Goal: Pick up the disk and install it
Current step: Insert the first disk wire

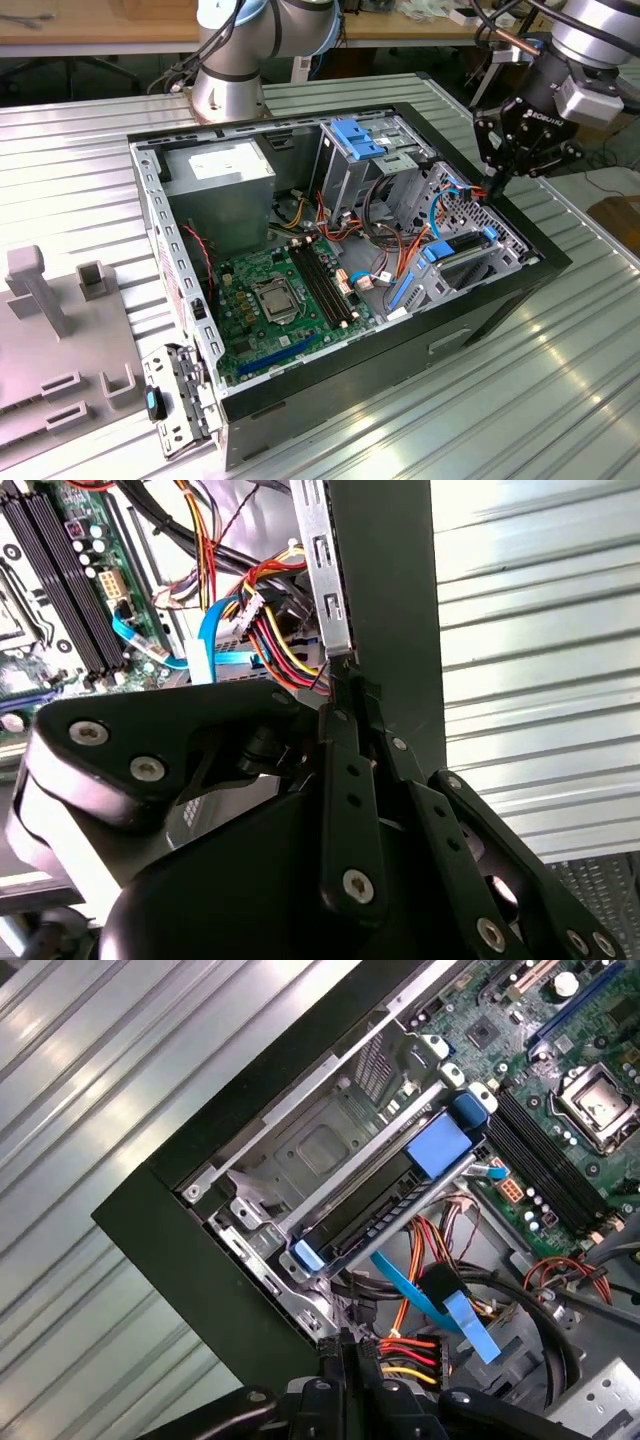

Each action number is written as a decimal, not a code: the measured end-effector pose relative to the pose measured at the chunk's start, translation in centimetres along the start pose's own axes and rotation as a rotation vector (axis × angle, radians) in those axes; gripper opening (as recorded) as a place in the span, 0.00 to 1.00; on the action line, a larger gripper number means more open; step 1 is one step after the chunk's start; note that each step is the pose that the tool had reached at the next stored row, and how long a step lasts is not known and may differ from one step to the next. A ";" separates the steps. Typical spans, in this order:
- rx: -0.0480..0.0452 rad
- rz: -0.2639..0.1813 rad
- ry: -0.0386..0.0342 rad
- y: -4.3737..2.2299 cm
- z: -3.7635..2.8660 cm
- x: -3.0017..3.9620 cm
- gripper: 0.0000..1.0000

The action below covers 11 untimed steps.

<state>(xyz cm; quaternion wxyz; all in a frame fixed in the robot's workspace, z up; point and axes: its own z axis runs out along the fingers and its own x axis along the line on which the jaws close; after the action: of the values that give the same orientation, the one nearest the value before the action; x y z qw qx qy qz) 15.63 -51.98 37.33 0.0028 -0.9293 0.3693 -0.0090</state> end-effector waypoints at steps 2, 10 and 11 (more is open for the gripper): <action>-0.0018 0.028 -0.0012 0.00 0.00 0.00 0.16; -0.0091 0.138 -0.0061 0.00 0.01 0.00 0.16; -0.0101 0.147 -0.0067 0.00 0.00 0.00 0.16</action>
<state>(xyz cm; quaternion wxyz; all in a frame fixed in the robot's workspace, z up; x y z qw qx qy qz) 15.63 -51.99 37.33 0.0001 -0.8996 0.4366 -0.0038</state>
